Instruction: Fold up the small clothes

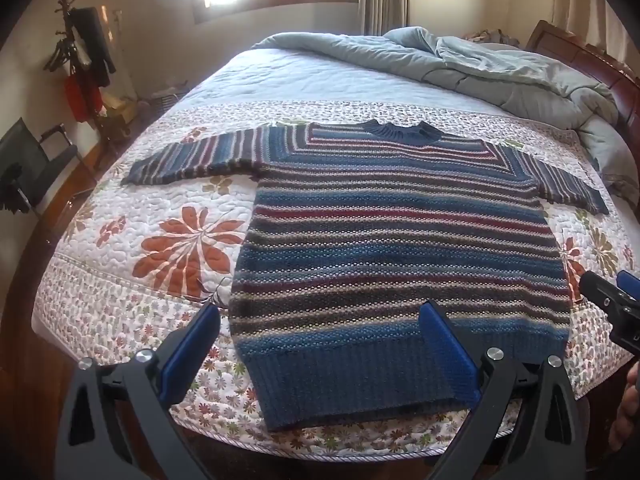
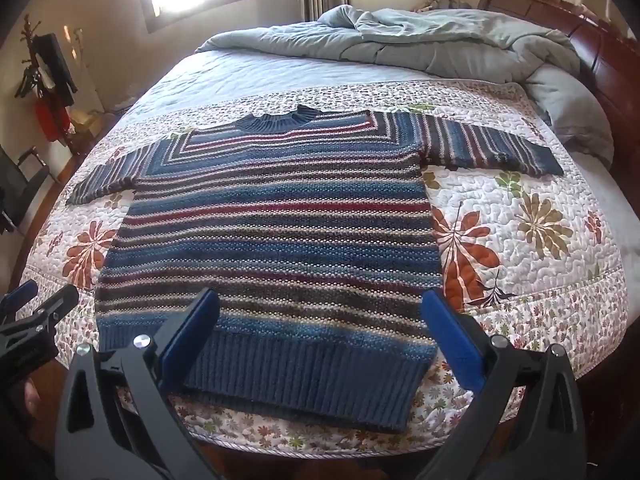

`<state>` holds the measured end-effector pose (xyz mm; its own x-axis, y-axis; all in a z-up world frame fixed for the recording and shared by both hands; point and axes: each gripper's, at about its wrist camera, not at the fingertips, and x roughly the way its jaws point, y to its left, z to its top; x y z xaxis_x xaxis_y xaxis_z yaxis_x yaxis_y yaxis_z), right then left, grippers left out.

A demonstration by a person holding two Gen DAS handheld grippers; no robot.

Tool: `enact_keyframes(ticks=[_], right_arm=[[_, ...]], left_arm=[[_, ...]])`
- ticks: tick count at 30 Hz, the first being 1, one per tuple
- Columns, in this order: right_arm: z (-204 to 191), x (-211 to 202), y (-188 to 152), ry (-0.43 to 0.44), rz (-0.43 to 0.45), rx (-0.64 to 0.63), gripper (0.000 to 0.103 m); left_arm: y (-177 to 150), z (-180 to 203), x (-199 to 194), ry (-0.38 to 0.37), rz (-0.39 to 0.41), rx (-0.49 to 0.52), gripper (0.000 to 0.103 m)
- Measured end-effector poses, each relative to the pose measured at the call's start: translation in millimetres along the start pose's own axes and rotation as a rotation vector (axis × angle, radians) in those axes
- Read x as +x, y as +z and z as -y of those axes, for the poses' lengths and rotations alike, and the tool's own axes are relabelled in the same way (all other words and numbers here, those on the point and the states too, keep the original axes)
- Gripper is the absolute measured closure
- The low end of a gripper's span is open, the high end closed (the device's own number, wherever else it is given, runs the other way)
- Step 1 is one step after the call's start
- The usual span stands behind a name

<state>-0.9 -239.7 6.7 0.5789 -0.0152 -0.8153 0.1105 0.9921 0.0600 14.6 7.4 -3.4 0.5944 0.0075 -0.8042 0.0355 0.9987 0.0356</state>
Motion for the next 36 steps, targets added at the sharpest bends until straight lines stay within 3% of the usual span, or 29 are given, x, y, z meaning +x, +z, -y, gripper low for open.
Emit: enact_keyframes(ticks=[36], right_arm=[[4.2, 7.0, 0.2, -0.002, -0.015, 0.004, 0.003]], left_arm=[[4.7, 2.4, 3.6, 0.01, -0.001, 0.007, 0.004]])
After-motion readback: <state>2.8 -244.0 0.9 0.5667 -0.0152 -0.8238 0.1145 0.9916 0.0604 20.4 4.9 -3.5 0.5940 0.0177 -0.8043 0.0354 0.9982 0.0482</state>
